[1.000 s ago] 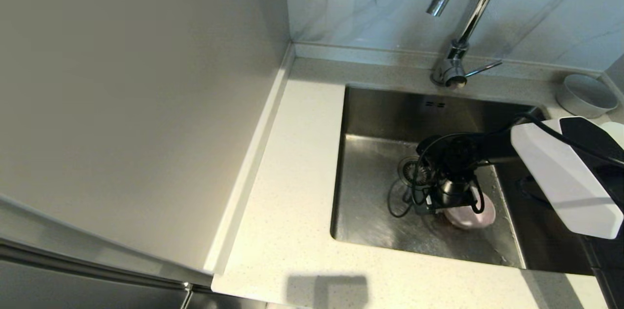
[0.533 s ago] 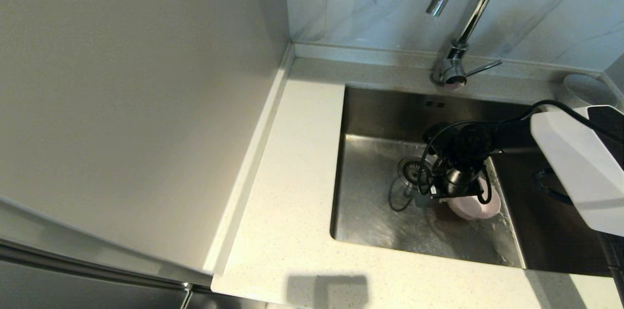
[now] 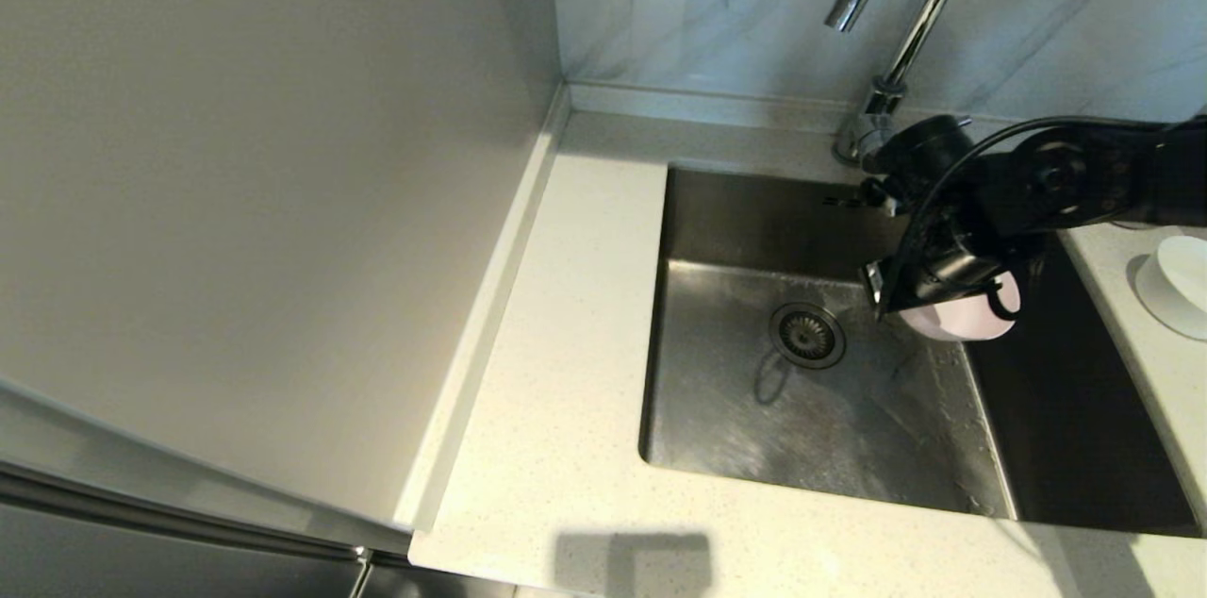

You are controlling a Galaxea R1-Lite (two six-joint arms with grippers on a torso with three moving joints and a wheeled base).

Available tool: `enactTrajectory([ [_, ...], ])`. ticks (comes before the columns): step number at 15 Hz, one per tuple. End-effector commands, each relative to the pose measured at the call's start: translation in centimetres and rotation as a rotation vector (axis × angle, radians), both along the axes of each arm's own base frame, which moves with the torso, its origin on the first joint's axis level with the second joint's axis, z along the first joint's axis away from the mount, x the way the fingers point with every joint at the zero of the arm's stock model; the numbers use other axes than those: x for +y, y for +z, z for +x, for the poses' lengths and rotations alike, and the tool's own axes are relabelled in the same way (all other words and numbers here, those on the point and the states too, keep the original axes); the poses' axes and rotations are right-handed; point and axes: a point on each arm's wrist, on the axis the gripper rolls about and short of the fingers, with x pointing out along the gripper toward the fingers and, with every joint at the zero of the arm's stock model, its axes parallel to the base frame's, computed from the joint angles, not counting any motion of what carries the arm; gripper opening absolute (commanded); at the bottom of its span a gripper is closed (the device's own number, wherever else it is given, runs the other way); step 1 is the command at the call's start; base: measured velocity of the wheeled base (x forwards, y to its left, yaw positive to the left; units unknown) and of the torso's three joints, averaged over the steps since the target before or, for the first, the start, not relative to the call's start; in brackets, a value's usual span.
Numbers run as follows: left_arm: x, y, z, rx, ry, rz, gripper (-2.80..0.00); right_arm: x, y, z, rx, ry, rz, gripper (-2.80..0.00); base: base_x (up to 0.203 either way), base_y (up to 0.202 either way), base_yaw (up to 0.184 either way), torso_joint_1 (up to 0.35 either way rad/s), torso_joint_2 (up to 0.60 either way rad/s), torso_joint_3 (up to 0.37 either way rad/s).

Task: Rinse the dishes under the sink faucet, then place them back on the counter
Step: Put a bowl back to the table from the sink

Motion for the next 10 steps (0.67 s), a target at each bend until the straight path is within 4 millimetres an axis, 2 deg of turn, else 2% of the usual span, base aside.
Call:
enactTrajectory([
  [1,0.0,0.0,0.0,-0.004,0.001,-0.001,-2.80,-1.0,6.1,-5.1,-0.180,0.038,0.018,-2.80,0.000,0.000,0.000,0.000,0.00,0.000],
  [3,0.0,0.0,0.0,-0.004,0.001,-0.001,-2.80,-1.1,8.1,-6.7,-0.279,0.145,0.098,-2.80,0.000,0.000,0.000,0.000,0.00,0.000],
  [7,0.0,0.0,0.0,-0.004,0.001,-0.001,-2.80,0.2,8.1,-7.2,-0.281,0.142,0.351,-2.80,0.000,0.000,0.000,0.000,0.00,0.000],
  [10,0.0,0.0,0.0,-0.004,0.001,-0.001,-2.80,1.1,8.6,-7.5,-0.218,0.216,0.669,-2.80,0.000,0.000,0.000,0.000,0.00,0.000],
])
